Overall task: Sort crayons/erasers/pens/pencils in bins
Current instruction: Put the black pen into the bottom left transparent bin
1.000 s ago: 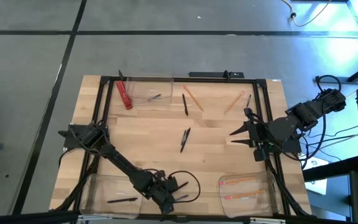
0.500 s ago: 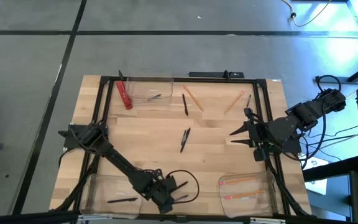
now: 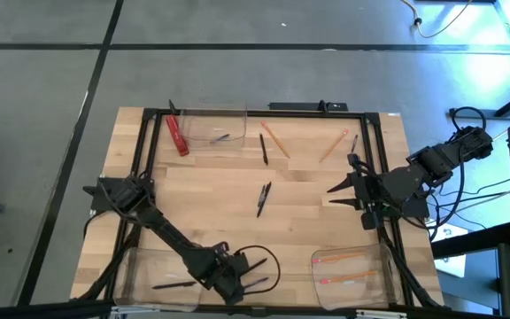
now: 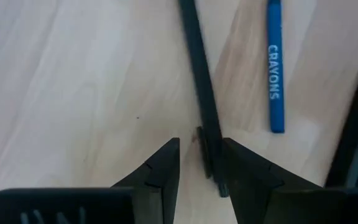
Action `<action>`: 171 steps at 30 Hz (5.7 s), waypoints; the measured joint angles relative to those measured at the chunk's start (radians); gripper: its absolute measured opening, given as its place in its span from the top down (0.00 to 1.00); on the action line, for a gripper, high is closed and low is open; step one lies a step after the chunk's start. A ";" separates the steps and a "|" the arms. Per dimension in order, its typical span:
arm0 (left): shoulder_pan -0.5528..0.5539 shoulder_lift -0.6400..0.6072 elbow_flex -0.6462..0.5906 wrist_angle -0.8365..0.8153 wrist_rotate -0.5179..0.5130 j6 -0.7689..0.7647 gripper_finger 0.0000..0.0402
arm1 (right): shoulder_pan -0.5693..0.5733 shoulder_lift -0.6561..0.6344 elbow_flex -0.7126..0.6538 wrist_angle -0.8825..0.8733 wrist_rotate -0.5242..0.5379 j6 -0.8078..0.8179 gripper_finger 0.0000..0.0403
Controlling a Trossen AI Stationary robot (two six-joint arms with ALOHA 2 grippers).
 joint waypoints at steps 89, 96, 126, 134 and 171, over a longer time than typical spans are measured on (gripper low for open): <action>0.073 -0.088 -0.001 0.038 0.135 0.011 0.80 | 0.000 0.000 0.000 -0.003 0.000 -0.049 0.71; 0.024 -0.066 0.000 0.093 0.096 0.123 0.78 | 0.000 0.000 0.000 -0.003 0.000 -0.049 0.71; -0.014 0.035 -0.001 0.167 0.029 0.079 0.78 | 0.000 0.000 0.000 -0.002 0.000 -0.046 0.71; -0.010 0.045 0.000 0.183 0.027 0.077 0.78 | 0.000 0.000 0.000 -0.002 0.000 -0.046 0.71; 0.072 0.053 0.001 0.065 0.169 0.158 0.81 | 0.000 0.000 0.000 -0.002 0.000 -0.044 0.71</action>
